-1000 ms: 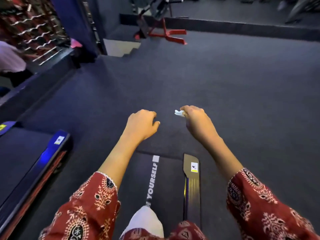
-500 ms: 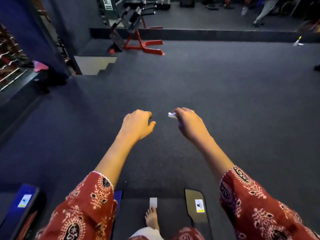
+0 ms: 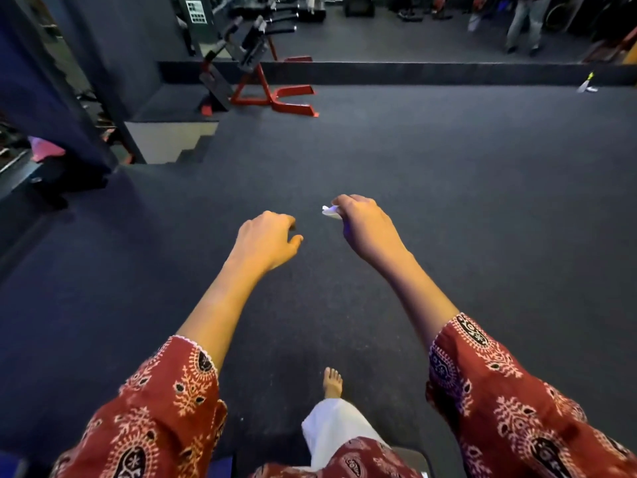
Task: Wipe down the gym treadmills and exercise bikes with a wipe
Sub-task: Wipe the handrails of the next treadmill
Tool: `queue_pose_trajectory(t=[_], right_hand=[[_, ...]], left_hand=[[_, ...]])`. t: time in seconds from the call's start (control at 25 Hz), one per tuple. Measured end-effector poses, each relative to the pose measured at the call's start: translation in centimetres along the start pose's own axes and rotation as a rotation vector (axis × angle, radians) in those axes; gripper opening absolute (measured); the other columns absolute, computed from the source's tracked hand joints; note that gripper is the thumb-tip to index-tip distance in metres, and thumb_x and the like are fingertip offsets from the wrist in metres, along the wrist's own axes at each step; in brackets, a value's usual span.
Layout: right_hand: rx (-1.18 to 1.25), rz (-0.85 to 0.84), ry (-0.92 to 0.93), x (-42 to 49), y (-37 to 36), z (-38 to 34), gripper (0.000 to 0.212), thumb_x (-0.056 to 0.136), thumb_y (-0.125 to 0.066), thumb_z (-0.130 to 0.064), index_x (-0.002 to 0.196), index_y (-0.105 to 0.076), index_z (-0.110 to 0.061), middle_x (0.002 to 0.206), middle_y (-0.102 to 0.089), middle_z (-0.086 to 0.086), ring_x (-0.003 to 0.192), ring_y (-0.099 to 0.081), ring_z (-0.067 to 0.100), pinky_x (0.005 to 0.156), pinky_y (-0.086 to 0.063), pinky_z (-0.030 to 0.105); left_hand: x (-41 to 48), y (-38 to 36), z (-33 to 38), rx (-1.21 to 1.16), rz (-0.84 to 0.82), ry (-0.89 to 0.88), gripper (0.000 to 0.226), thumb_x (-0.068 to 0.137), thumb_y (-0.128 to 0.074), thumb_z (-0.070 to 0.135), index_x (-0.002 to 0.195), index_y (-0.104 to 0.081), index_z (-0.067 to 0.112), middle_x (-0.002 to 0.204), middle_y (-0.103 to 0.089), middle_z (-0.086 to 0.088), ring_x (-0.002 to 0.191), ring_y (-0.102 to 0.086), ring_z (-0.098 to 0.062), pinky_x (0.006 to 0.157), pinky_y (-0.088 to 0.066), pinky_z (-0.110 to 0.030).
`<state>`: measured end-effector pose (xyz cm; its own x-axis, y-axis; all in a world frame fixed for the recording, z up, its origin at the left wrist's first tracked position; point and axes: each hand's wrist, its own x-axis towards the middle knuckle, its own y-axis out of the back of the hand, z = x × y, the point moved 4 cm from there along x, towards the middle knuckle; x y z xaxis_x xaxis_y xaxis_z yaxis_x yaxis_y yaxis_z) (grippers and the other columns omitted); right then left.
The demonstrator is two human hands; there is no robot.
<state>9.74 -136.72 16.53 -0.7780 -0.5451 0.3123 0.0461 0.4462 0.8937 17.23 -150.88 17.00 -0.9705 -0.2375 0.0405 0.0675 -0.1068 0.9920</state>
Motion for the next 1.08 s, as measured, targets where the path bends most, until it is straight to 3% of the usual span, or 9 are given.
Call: queue_pose_trajectory(t=[0.32, 0.44, 0.76, 0.88, 1.08], right_hand=[[-0.027, 0.015, 0.082, 13.4, -17.6, 10.7, 0.020, 0.089, -0.040, 0.004, 0.102, -0.055, 0.000, 0.101, -0.059, 0.013, 0.091, -0.050, 0.033, 0.059, -0.032, 0.032], [0.005, -0.003, 0.079, 18.4, -20.8, 13.0, 0.019, 0.093, -0.038, -0.001, 0.103, -0.055, 0.001, 0.101, -0.058, 0.014, 0.094, -0.049, 0.033, 0.062, -0.034, 0.034], [0.016, -0.060, 0.201, 35.4, -27.1, 11.8, 0.027, 0.083, -0.038, 0.008, 0.103, -0.053, 0.000, 0.100, -0.056, 0.014, 0.086, -0.049, 0.033, 0.060, -0.032, 0.034], [0.021, -0.070, 0.198, 41.9, -31.1, 10.4, 0.024, 0.084, -0.037, 0.008, 0.101, -0.052, -0.001, 0.099, -0.056, 0.013, 0.080, -0.044, 0.031, 0.059, -0.030, 0.033], [0.074, -0.129, 0.282, 54.9, -38.0, 4.0, 0.029, 0.081, -0.043, 0.008, 0.105, -0.054, -0.003, 0.102, -0.056, 0.012, 0.088, -0.052, 0.034, 0.060, -0.033, 0.032]], left_hand=[[18.0, -15.8, -5.3, 0.032, 0.065, 0.057, 0.036, 0.094, -0.053, 0.037, 0.122, -0.060, 0.016, 0.117, -0.064, -0.008, 0.107, -0.059, -0.028, 0.080, -0.046, -0.034], [23.8, -18.2, -6.2, 0.013, 0.046, 0.076, 0.035, 0.093, -0.054, 0.038, 0.121, -0.061, 0.017, 0.117, -0.064, -0.007, 0.108, -0.059, -0.028, 0.080, -0.045, -0.033], [38.8, -17.6, -14.8, 0.007, 0.054, 0.167, 0.038, 0.093, -0.053, 0.041, 0.122, -0.059, 0.017, 0.118, -0.063, -0.008, 0.106, -0.060, -0.029, 0.081, -0.047, -0.035], [43.7, -18.7, -19.7, 0.004, 0.023, 0.181, 0.038, 0.093, -0.053, 0.040, 0.122, -0.059, 0.017, 0.117, -0.063, -0.008, 0.105, -0.060, -0.028, 0.081, -0.047, -0.035], [52.0, -17.4, -31.5, 0.004, 0.028, 0.280, 0.036, 0.093, -0.053, 0.040, 0.121, -0.060, 0.017, 0.115, -0.063, -0.008, 0.104, -0.060, -0.028, 0.077, -0.045, -0.032]])
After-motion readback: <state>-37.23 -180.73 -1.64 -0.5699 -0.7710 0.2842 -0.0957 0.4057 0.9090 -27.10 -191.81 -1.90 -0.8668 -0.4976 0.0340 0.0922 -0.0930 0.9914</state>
